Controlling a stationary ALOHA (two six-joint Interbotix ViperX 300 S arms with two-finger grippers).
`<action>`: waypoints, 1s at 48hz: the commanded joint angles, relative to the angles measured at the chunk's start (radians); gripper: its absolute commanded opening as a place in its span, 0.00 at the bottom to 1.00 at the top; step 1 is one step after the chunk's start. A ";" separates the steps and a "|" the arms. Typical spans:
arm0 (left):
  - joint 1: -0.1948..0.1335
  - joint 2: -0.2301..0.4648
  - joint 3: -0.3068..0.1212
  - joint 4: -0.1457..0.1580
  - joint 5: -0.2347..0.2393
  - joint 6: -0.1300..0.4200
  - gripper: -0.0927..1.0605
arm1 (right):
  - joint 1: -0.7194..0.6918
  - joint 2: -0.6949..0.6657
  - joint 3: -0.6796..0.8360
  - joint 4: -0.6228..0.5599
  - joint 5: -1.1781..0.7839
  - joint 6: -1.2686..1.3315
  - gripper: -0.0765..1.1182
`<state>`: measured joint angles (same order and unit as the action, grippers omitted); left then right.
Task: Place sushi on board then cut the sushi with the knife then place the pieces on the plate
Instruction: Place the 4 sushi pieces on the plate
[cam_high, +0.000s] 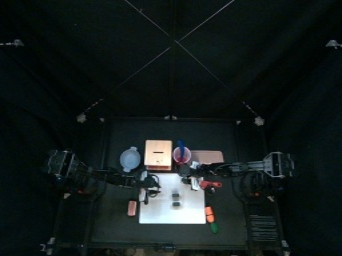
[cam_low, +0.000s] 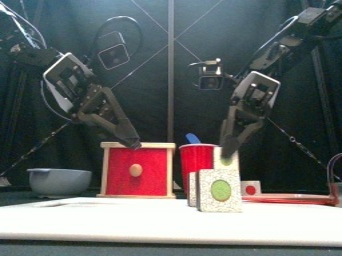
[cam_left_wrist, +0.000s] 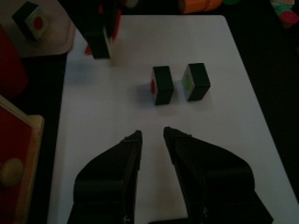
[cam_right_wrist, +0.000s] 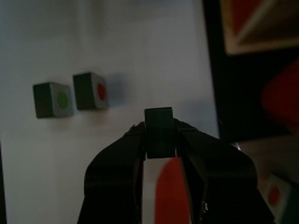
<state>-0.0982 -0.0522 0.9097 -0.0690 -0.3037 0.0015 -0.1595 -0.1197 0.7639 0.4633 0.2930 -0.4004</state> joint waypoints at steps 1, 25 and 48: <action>0.002 -0.015 -0.015 -0.002 -0.003 0.000 0.68 | -0.064 -0.109 0.066 0.002 0.008 -0.003 0.51; 0.005 -0.015 -0.025 -0.002 -0.003 -0.002 0.68 | -0.339 -0.198 0.216 -0.057 0.049 -0.003 0.51; 0.005 -0.015 -0.021 -0.008 -0.005 0.000 0.68 | -0.356 -0.115 0.209 -0.067 0.049 -0.003 0.69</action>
<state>-0.0966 -0.0522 0.9081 -0.0752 -0.3037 0.0015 -0.5154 -0.2209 0.9879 0.3958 0.3467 -0.4019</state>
